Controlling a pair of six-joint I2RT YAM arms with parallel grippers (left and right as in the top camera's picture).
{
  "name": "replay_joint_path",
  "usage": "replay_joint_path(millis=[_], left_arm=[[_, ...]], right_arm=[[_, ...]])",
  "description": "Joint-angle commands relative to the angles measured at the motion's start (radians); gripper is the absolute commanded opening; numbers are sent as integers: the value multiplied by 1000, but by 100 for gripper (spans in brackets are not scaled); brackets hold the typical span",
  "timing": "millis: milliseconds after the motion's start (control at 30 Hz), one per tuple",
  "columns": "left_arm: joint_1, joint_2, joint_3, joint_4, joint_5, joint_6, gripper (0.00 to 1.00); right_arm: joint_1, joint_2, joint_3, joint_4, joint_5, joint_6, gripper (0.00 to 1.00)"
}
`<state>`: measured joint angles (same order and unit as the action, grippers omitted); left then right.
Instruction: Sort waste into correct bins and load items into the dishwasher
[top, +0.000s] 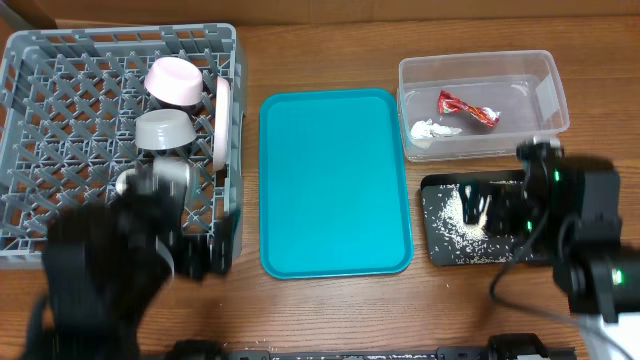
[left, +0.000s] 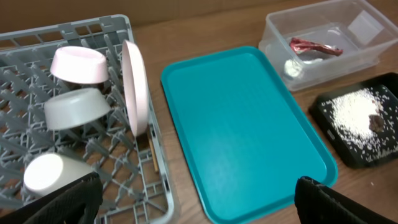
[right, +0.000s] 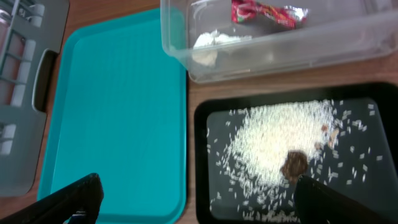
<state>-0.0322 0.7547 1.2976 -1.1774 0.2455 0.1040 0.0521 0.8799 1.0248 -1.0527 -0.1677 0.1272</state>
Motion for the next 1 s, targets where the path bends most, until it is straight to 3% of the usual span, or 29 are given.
replay_joint_path(millis=[0,400,767,967], left_arm=[[-1,-122,-89,11,-18,-21,100],[-1,-180,-103,-249,-18,-22,100],[-1,-180,-103,-266,-18,-22,100],[-1,-180,-103,-266,-18,-22,100]], right_arm=[[-2,-89,-29,-19,10,30,100],[-2,-98,-29,-59,10,30,100],[-2,-82,-29,-56,91,5,100],[0,-137,-86,114,62,-5,100]])
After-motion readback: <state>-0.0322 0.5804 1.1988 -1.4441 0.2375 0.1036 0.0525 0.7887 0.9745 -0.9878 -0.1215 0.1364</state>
